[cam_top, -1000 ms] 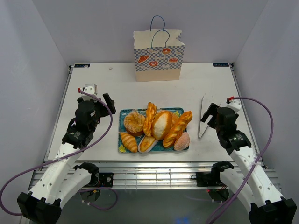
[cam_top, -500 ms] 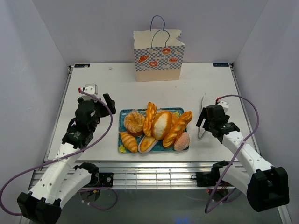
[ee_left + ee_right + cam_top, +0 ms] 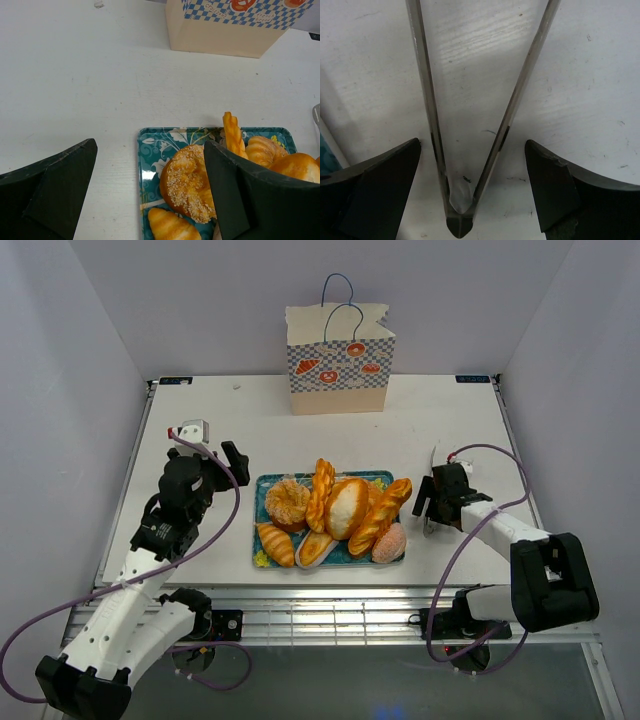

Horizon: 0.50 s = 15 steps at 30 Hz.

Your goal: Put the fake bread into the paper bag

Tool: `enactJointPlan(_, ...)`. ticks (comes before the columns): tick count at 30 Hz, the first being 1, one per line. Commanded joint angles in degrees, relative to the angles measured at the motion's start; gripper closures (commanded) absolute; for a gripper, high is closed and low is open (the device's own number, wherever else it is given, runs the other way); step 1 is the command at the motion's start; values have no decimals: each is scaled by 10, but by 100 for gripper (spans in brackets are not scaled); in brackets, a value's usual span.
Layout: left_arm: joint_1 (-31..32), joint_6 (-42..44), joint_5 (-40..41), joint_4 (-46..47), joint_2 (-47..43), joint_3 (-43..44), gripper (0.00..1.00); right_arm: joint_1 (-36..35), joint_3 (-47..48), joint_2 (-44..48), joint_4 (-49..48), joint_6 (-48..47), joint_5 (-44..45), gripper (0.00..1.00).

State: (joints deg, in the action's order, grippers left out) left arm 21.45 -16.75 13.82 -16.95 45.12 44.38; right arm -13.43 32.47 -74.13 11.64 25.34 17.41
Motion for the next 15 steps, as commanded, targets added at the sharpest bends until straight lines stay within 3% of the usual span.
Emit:
enactJointPlan(1,0,-6,-14,-5,-15,22,2,7,33,-32,-41,-15,12,10)
enactJointPlan(6,0,-6,-26,-5,-17,22,2,16,42,-66,-57,-11,9,10)
enactJointPlan(12,0,-8,-38,-5,-16,23,2,23,50,-76,-62,-1,19,0)
enactJointPlan(15,0,-8,-41,-5,-16,23,2,25,55,-79,-62,1,18,7)
